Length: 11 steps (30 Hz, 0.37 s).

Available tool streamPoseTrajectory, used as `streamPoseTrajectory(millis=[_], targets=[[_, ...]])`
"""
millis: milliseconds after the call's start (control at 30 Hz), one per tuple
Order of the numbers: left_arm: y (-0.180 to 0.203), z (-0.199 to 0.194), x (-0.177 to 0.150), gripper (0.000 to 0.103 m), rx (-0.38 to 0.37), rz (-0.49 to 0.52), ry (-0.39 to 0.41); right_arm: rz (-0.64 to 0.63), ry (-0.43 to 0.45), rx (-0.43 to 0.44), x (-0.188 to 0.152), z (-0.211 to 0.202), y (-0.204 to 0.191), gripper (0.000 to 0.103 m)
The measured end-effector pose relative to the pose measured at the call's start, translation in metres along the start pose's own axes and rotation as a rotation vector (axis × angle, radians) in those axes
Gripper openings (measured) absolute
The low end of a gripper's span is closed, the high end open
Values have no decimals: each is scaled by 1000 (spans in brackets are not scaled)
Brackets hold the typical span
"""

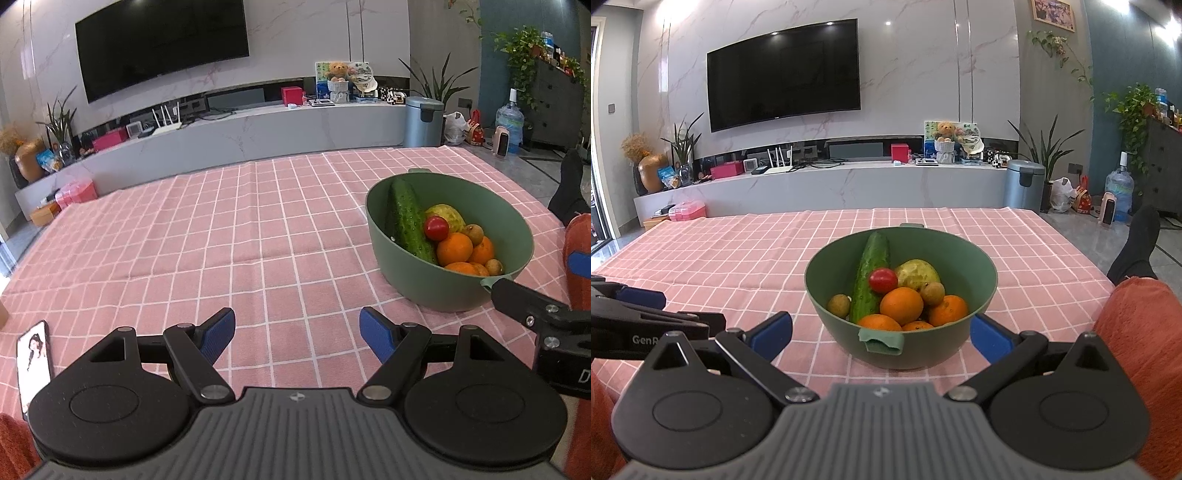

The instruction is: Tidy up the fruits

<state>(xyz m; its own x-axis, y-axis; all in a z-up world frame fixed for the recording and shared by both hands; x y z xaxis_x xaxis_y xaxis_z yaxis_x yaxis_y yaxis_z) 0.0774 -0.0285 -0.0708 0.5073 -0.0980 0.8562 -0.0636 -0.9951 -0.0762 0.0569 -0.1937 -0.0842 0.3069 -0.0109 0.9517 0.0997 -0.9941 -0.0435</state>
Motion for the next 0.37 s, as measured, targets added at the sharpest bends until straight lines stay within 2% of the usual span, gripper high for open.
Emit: streamPoseTrajectory(millis=[367], targets=[[1, -4, 4, 90, -7, -14, 21, 5, -9, 3, 0, 2, 2, 98]])
Point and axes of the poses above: each gripper's, at about its wrist camera, not at the fingertips, and z roughly the way its jaws point, y to its right, x to its top, the point moved 8 cm from there along z, roughly the way its jaws point, and after that the axes turned 10 degrees about y, right-handed, at the moved point
